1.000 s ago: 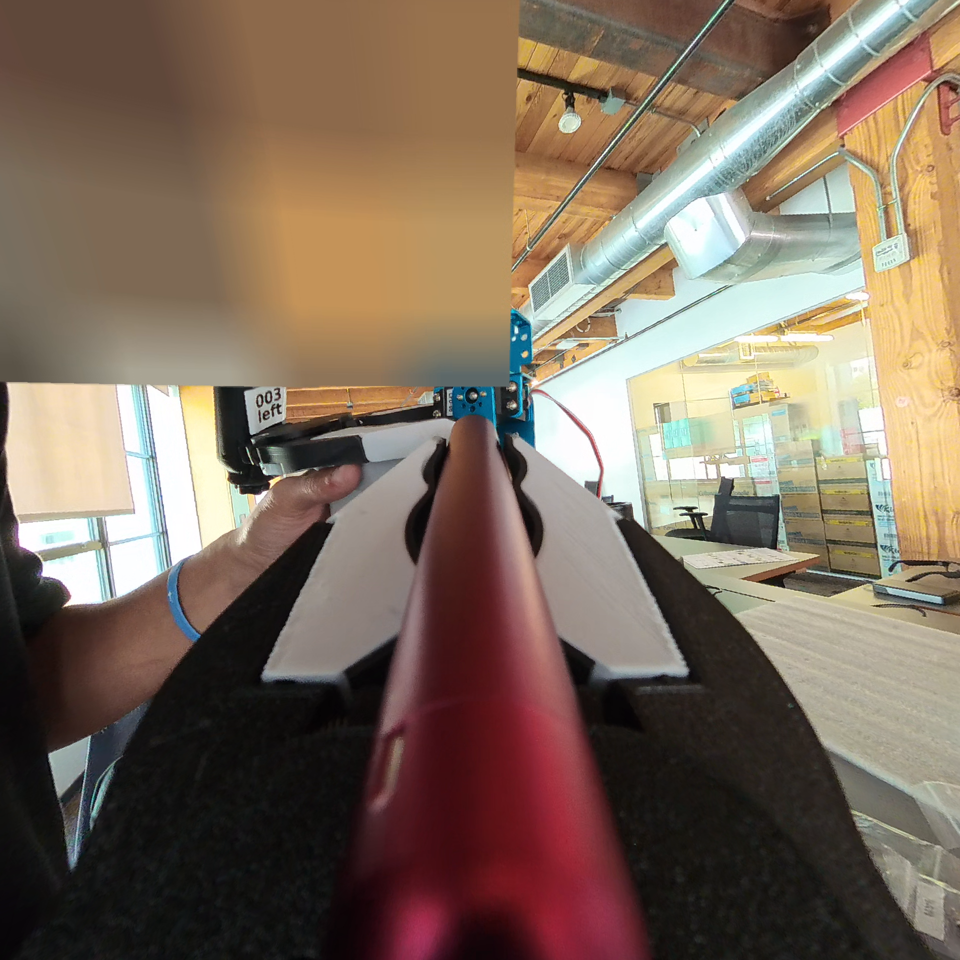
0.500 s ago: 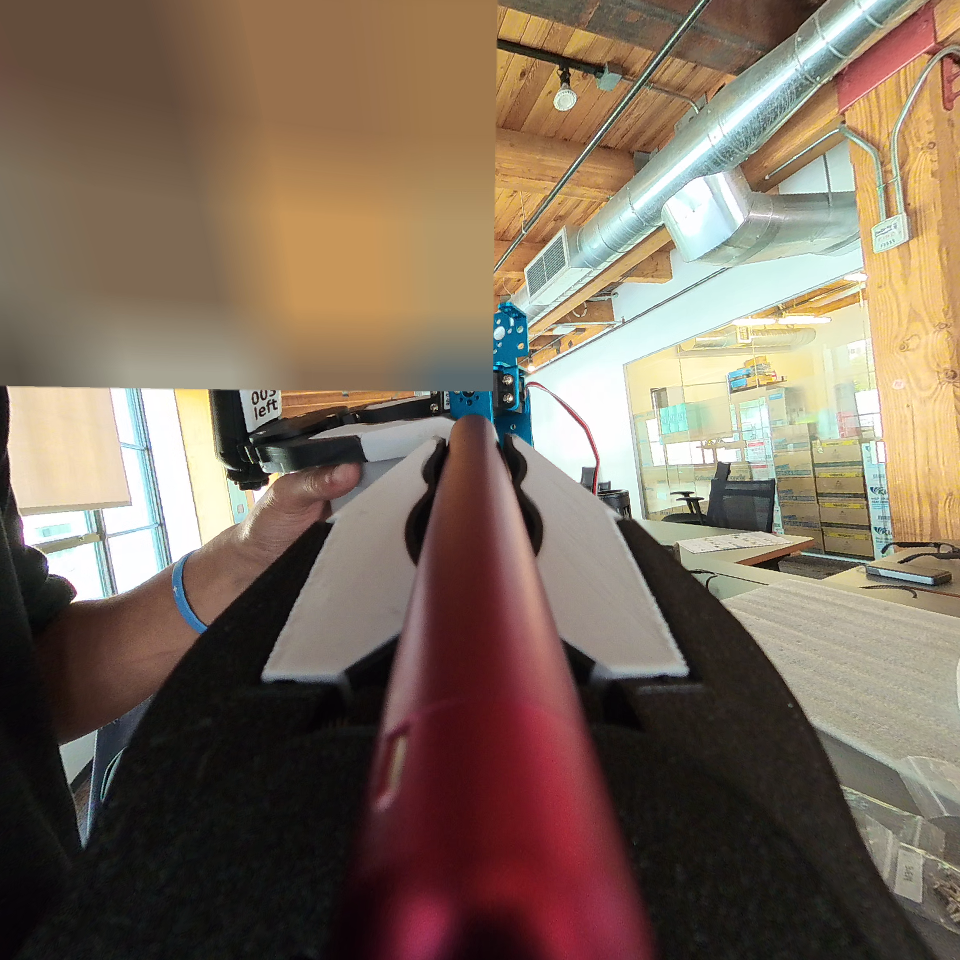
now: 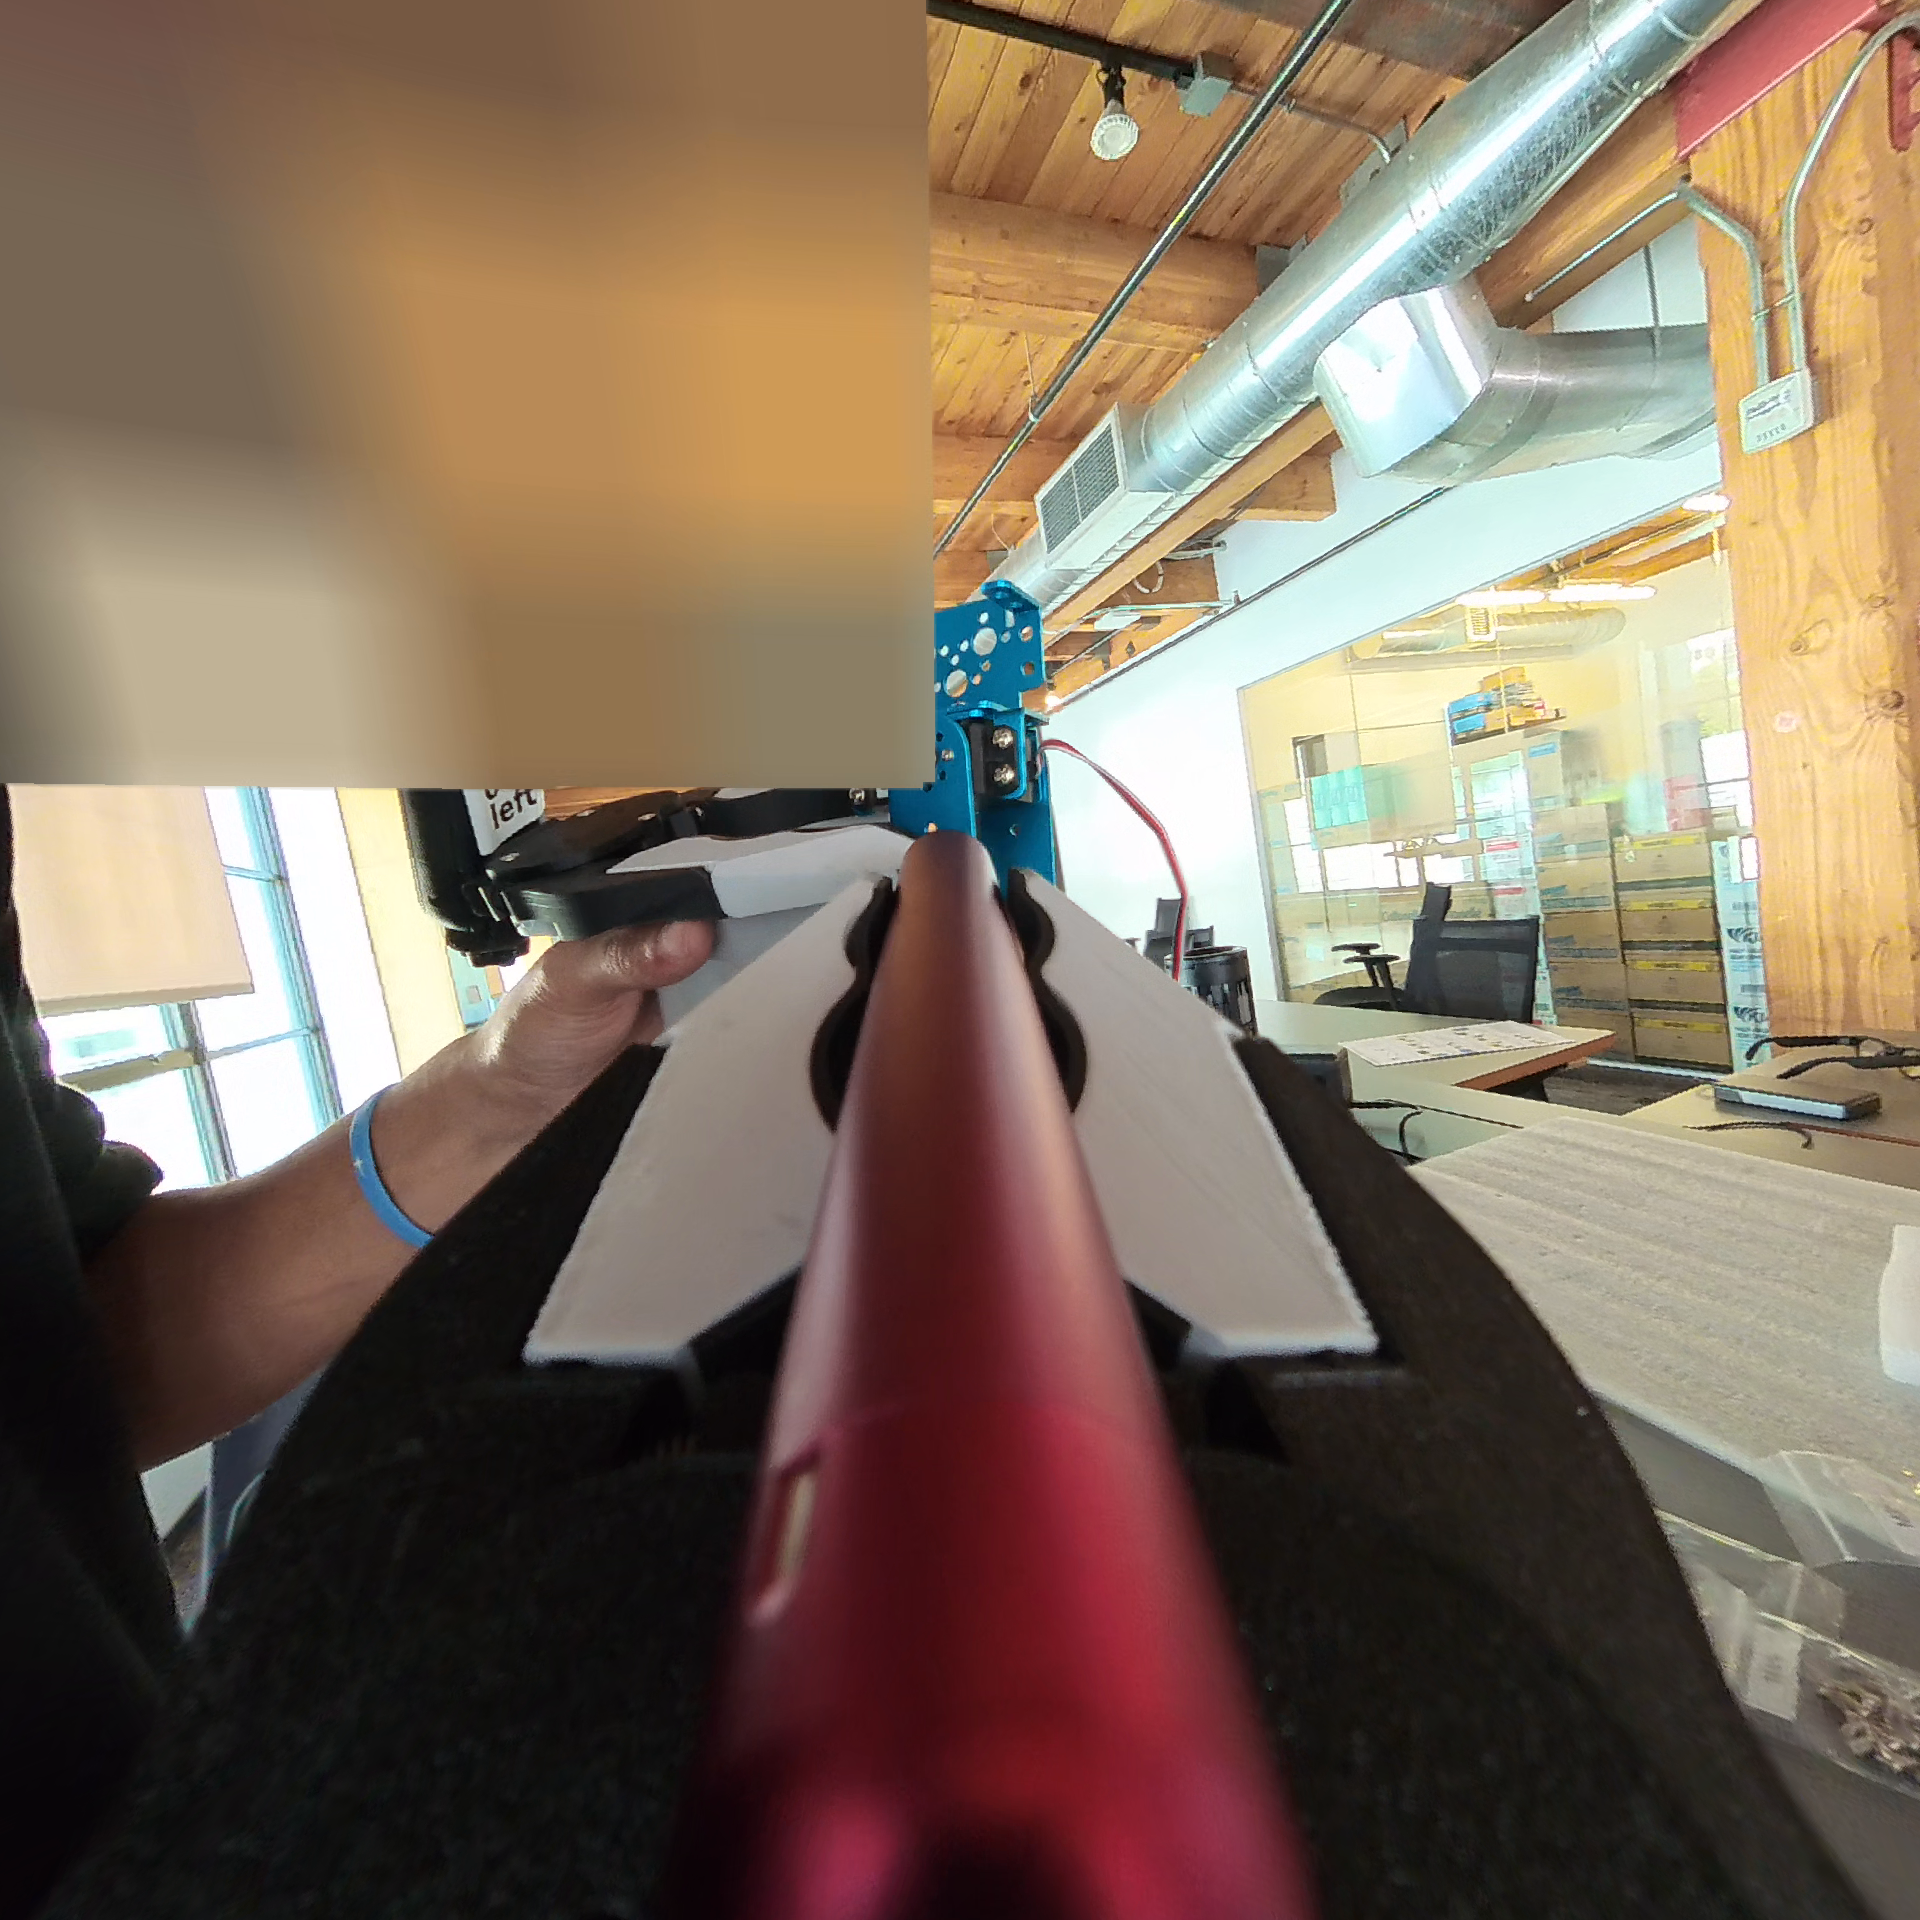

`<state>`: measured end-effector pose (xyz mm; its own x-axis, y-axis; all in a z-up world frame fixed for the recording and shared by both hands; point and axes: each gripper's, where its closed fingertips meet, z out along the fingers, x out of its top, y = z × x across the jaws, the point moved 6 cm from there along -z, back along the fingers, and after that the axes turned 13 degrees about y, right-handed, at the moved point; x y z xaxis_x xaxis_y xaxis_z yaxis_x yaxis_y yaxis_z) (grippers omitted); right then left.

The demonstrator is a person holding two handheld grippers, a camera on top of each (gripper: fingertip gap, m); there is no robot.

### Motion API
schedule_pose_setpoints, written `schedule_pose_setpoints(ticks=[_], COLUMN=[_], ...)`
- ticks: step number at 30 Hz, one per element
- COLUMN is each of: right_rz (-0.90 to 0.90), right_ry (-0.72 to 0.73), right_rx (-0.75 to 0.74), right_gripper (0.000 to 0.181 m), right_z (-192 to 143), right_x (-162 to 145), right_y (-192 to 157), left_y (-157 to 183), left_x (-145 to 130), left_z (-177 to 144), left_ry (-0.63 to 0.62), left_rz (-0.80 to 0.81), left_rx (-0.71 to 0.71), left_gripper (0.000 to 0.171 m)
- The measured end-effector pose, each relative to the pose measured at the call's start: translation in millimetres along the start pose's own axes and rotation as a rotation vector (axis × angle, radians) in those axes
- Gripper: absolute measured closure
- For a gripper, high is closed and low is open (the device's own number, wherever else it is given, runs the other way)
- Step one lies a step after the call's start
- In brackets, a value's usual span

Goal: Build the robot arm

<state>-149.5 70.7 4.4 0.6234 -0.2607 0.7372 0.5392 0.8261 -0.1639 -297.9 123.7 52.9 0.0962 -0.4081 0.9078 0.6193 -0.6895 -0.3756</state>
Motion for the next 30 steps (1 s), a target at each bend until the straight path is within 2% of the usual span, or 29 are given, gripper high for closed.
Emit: schedule_pose_setpoints(ticks=[14,18,21,26,30], right_rz=[-0.01,-0.013,0.004,-0.108,-0.064], right_ry=[-0.002,-0.033,-0.16,-0.611,-0.787], right_rx=[0.005,-0.057,-0.143,-0.272,-0.268], right_gripper=[0.159,0.159,0.159,0.159,0.159], right_z=[0.0,-12.4,-39.4,-110.9,-120.4], right_x=[1.1,4.4,3.6,-18.3,-56.4], right_y=[1.5,12.7,28.5,33.0,10.3], left_y=[0.3,1.4,3.7,12.7,17.4], left_x=[0.0,-0.2,-2.2,-13.2,-36.1], left_z=[0.0,-2.3,-7.9,-26.3,-49.8], left_ry=[-0.001,-0.002,-0.003,-0.034,-0.124], left_rz=[0.003,0.003,0.008,-0.036,-0.112], left_rx=[0.0,-0.005,-0.001,-0.017,-0.003], left_gripper=[0.095,0.095,0.098,0.098,0.1])
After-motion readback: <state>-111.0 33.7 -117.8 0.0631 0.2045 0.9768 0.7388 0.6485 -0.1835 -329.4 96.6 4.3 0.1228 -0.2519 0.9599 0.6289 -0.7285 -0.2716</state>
